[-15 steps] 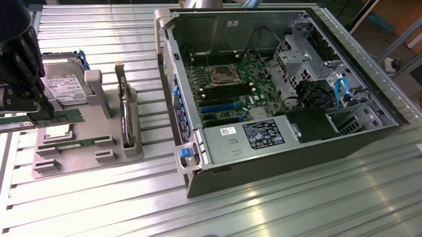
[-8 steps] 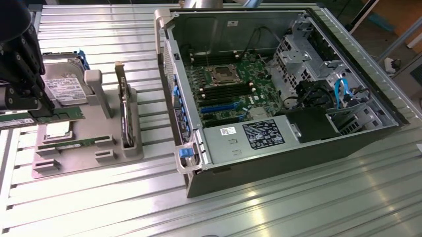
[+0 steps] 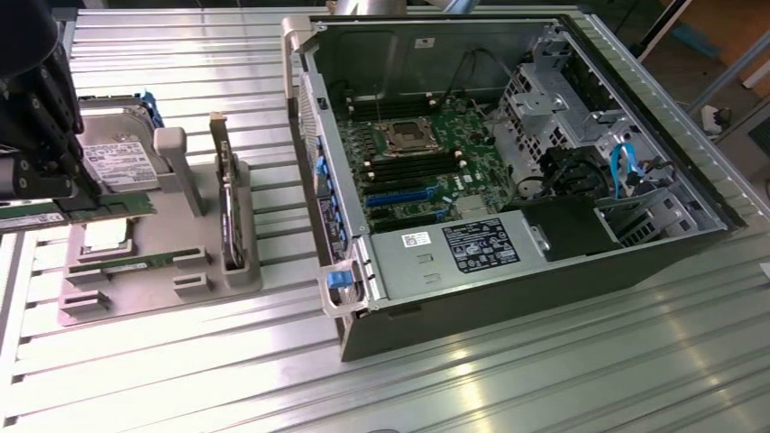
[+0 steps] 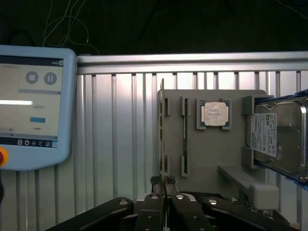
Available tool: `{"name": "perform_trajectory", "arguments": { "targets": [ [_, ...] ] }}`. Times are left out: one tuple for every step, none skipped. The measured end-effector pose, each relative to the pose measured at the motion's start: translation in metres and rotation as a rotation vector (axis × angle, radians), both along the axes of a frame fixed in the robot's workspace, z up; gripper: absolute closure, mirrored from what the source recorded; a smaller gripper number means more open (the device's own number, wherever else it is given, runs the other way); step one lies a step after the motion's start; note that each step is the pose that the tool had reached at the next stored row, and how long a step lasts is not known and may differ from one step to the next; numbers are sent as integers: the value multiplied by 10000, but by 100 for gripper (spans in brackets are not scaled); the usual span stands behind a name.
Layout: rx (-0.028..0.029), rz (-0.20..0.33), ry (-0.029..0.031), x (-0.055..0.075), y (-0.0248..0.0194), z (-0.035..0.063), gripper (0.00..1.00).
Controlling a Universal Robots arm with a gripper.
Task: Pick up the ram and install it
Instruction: 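Pick up the ram and move it above insertion slot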
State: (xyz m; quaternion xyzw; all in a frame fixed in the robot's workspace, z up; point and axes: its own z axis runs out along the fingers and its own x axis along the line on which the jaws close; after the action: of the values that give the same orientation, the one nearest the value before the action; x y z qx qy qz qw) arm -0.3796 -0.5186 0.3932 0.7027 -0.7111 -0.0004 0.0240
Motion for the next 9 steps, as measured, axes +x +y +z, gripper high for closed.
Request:
{"name": "perform_trajectory", "arguments": {
  "targets": [
    [-1,-1,1,10,-1,1,88],
    [0,-2,2,25,-1,0,88],
    [0,-2,2,38,-2,0,88],
    [-1,-2,3,51,-2,1,88],
    [-1,-2,4,64,-3,1,88],
    [0,-2,3,76,-4,0,88],
    [0,-2,4,88,-5,0,88],
    [-1,-2,4,103,-6,1,88],
    [-1,-2,5,119,-7,1,88]
  ]
}}
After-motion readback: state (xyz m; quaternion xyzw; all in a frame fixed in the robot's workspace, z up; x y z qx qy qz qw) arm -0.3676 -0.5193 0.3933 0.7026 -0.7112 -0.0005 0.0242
